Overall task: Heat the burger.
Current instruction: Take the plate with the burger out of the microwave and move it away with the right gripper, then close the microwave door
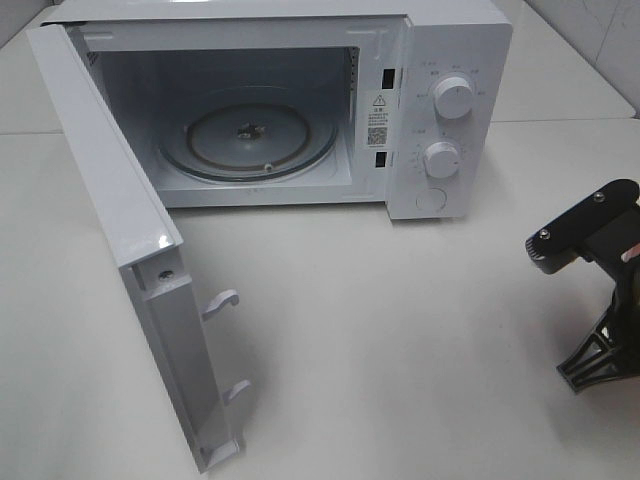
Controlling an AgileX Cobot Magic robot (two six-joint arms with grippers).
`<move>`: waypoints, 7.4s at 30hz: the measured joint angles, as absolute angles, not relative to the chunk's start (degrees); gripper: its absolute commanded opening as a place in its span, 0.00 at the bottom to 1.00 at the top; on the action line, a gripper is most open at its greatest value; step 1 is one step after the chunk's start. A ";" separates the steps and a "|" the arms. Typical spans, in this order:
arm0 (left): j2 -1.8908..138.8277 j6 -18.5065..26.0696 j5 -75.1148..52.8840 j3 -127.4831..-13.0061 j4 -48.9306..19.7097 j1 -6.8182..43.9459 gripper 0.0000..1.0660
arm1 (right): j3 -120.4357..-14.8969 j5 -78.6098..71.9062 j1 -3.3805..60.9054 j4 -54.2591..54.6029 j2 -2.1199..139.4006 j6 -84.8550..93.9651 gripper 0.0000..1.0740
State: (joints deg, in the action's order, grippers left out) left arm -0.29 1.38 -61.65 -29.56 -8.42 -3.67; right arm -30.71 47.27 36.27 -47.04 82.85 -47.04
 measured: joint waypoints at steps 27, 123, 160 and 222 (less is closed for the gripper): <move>-0.29 1.38 -61.65 -29.56 -8.42 -3.67 0.90 | -30.83 38.50 30.37 -54.49 96.66 -56.89 0.03; -0.29 1.38 -61.65 -29.56 -8.42 -3.67 0.90 | -28.07 55.58 1.72 -3.50 -0.29 0.00 0.71; -0.29 1.38 -61.65 -29.56 -8.42 -3.67 0.90 | -28.07 55.58 1.38 -3.50 -0.29 -0.34 0.71; 31.86 6.42 1.09 -15.99 -11.29 -3.67 0.00 | -28.07 55.58 1.38 -3.50 -0.29 -0.34 0.71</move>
State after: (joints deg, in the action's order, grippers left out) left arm 31.86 6.42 1.09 -15.99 -11.29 -3.67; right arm -28.07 55.58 1.38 -3.50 -0.29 -0.34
